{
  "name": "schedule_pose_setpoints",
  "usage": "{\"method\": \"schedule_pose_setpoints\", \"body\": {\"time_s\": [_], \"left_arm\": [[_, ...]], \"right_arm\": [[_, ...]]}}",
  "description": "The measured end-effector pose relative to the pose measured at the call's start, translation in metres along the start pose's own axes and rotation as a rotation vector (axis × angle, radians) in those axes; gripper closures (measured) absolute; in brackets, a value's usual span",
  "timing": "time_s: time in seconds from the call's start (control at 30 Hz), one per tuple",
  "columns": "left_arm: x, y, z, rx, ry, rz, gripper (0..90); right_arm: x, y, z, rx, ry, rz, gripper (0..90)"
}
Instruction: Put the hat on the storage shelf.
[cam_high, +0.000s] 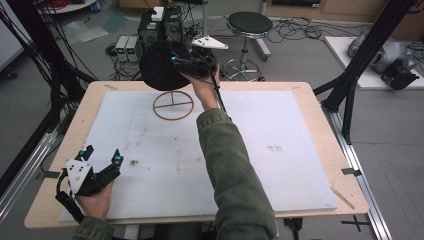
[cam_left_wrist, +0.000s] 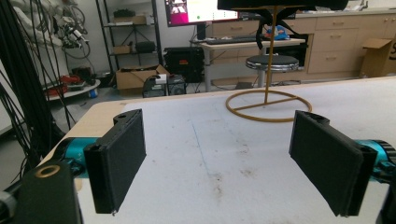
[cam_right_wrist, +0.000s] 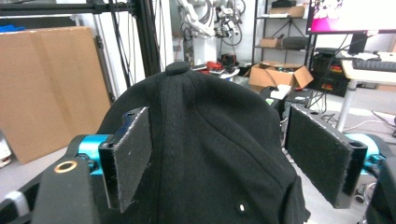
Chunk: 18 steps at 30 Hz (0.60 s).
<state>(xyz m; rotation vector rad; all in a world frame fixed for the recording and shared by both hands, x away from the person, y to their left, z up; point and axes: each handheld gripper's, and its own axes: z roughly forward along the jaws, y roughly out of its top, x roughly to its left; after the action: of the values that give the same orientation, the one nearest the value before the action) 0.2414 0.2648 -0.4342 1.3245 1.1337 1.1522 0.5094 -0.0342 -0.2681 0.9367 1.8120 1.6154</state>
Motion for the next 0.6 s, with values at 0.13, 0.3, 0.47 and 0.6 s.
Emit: {"method": "schedule_pose_setpoints", "body": {"time_s": [0.13,0.3,0.47,0.6], "left_arm": [[-0.001,0.000,0.000,-0.004,-0.002,-0.005,18.7],[-0.004,0.001,0.001,-0.004,-0.009,-0.001,18.7],[-0.006,0.002,0.003,-0.006,-0.017,0.006,18.7],[-0.007,0.001,0.004,-0.003,-0.020,0.006,18.7]], "right_arm": [[-0.004,0.002,-0.009,0.011,0.003,-0.012,21.6],[-0.007,-0.002,-0.029,-0.018,-0.012,-0.033,21.3],[-0.013,-0.011,-0.045,-0.025,-0.041,-0.044,20.0],[-0.020,-0.017,-0.058,-0.038,-0.043,-0.029,20.0]]}}
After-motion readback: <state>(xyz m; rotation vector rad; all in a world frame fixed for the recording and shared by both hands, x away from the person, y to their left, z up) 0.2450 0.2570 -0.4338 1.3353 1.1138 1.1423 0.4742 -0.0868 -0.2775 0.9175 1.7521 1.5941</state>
